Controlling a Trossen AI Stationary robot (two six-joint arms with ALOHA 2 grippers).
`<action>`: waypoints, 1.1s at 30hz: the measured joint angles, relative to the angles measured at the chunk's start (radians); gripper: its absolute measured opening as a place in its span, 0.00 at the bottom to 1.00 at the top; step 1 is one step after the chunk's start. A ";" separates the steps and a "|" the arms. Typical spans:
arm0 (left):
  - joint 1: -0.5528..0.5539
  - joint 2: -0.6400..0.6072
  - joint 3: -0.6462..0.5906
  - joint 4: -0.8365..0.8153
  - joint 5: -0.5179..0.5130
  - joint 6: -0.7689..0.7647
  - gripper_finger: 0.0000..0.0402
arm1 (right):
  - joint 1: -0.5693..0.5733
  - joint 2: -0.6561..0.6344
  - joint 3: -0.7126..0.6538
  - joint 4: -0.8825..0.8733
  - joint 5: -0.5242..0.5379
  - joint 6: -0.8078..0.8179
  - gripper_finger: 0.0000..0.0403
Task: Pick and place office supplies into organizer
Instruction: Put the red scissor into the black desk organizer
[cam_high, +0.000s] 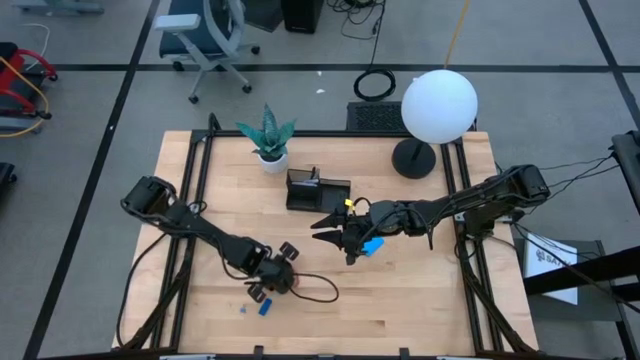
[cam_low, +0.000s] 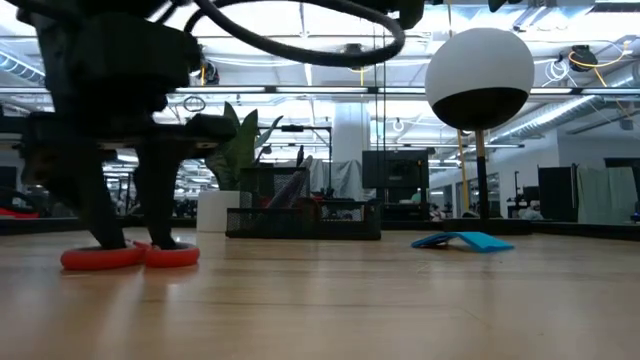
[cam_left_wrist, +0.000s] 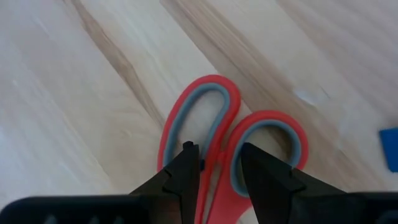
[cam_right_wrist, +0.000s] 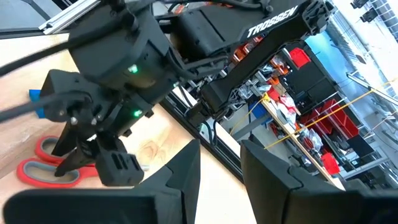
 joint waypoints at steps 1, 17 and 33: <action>0.007 0.009 0.001 0.001 0.012 -0.004 0.31 | 0.000 0.000 0.000 0.000 0.000 0.000 0.26; 0.034 0.025 -0.001 0.018 0.111 -0.157 0.29 | 0.000 0.000 0.000 0.001 0.000 0.000 0.26; 0.019 0.023 0.014 0.003 0.085 -0.148 0.22 | 0.000 0.000 0.000 0.001 0.001 0.000 0.26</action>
